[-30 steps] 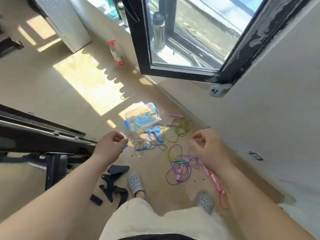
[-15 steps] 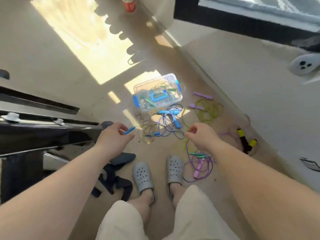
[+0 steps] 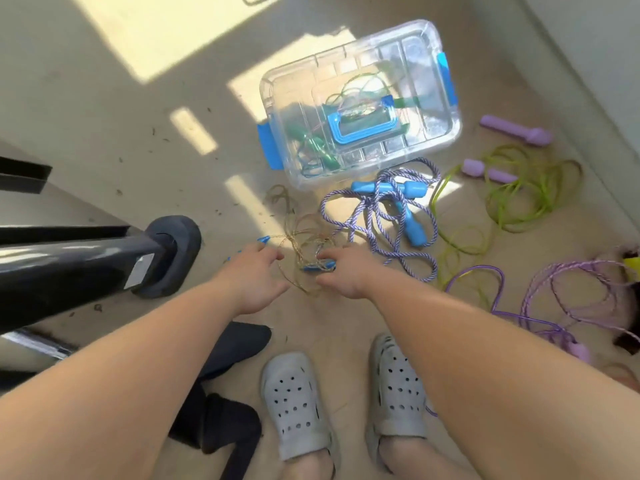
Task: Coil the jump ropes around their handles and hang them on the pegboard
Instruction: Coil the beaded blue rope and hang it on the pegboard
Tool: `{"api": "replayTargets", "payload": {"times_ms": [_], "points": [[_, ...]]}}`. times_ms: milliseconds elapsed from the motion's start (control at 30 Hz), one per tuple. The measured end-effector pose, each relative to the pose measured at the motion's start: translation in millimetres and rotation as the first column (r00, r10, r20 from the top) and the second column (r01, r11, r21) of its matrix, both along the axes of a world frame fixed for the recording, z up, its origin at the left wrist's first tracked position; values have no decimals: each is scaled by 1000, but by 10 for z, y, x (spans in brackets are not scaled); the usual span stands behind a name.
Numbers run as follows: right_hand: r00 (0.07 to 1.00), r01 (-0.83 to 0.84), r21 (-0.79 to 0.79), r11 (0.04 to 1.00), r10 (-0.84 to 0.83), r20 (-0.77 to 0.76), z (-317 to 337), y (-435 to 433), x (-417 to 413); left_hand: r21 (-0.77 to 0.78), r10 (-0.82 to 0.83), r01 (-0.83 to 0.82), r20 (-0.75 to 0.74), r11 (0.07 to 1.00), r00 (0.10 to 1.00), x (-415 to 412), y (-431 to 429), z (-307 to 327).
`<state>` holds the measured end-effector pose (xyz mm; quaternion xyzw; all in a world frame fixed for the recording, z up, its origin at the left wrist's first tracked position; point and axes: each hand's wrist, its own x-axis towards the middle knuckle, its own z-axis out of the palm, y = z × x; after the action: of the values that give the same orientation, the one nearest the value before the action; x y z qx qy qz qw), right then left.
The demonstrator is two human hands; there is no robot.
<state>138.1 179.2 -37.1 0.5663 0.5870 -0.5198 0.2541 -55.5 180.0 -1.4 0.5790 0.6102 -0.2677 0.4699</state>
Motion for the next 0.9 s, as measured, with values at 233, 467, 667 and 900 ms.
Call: {"api": "replayTargets", "payload": {"times_ms": [233,467,667,900], "points": [[997,76,-35,996,-75,31,-423,-36,-233,-79,87,-79,94,994,992,180,-218,-501],[415,740,-476,476,-879,-235,422,-168,-153,-176,609,-583,249,793,753,505,-282,-26],[285,818,-446,363,-929,-234,1792,-300,155,-170,652,-634,309,754,693,701,-499,1098],[376,794,-378,476,-874,-309,3868,-517,426,67,432,-466,277,882,858,843,-856,2976]]}}
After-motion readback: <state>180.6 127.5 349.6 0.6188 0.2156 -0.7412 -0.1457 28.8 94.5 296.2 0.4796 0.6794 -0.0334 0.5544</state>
